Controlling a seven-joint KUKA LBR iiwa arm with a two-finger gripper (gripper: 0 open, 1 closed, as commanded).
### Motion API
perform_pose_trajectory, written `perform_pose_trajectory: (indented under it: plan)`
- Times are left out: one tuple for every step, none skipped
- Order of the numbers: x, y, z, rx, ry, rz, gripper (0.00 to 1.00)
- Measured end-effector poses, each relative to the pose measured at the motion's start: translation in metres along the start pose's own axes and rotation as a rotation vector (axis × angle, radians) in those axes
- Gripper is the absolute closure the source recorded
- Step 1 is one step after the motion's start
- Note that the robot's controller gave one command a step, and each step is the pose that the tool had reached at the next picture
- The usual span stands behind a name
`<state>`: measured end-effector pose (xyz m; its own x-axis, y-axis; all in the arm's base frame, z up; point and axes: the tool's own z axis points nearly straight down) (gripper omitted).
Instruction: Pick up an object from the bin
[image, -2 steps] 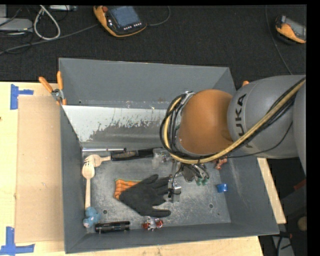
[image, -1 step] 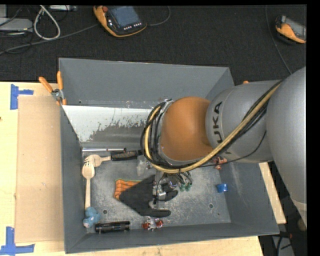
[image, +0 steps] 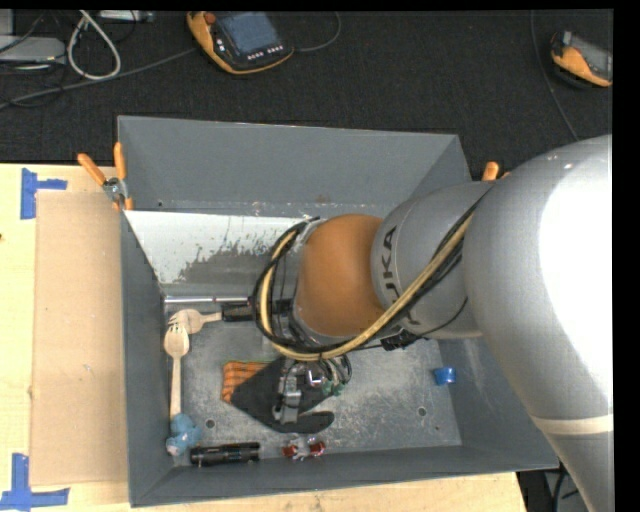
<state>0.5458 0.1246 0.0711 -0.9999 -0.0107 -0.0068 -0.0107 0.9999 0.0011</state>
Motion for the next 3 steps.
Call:
perform_pose_trajectory:
  plan:
    - [-0.001, -0.009, 0.001, -0.002, 0.007, -0.022, 1.0]
    - [-0.001, -0.009, 0.001, -0.002, 0.007, -0.023, 1.0]
    - [0.001, -0.009, -0.012, -0.001, 0.013, -0.023, 1.0]
